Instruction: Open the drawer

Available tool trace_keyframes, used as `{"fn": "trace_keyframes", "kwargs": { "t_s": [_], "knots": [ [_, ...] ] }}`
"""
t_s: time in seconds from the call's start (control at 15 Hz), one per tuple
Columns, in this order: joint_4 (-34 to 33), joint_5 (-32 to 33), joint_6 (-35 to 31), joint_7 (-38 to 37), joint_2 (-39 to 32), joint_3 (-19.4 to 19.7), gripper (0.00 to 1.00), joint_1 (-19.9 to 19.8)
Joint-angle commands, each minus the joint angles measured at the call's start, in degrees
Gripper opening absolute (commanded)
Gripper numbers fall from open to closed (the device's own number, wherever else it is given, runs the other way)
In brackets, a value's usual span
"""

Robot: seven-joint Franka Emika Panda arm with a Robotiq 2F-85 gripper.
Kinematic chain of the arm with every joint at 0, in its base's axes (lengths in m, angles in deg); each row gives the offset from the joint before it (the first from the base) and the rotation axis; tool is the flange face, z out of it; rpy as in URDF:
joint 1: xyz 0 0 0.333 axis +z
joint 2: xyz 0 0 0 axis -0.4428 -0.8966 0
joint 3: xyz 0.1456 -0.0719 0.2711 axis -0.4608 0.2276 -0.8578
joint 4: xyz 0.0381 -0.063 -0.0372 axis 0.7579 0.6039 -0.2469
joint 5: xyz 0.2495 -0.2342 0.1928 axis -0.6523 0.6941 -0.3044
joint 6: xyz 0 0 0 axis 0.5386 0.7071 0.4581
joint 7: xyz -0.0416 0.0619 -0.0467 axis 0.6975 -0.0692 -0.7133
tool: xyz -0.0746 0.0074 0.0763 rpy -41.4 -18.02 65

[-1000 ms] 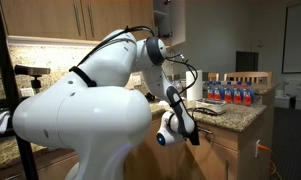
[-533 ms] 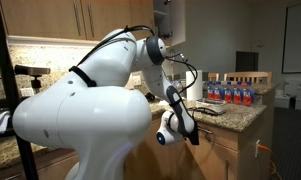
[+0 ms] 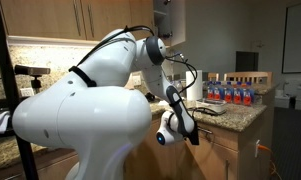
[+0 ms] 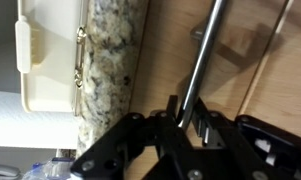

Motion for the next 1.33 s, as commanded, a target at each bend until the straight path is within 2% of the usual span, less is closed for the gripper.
{"fn": "trace_keyframes", "kwargs": {
  "t_s": [0.0, 0.6, 0.67, 0.8, 0.87, 1.0, 1.07, 1.27],
  "knots": [
    [4.66, -0.03, 0.65, 0.34, 1.21, -0.74, 0.09, 1.77],
    [4.73, -1.81, 5.06, 0.5, -1.18, -1.92, 0.1, 2.68],
    [5.24, 1.12, 10.29, 5.9, -0.3, -11.35, 0.1, -6.39],
    [5.37, 1.15, 15.27, 6.51, -2.06, -14.85, 0.1, -8.92],
    [5.11, -1.6, 14.89, 3.7, -3.25, -10.55, 0.1, -3.99],
    [5.08, -1.56, 17.44, 4.13, -4.06, -12.31, 0.1, -5.07],
    [5.24, 0.9, 20.67, 7.34, -4.32, -18.07, 0.09, -10.67],
    [6.54, 0.49, 24.5, 7.96, -4.99, -21.51, 0.1, -12.28]
  ]
}}
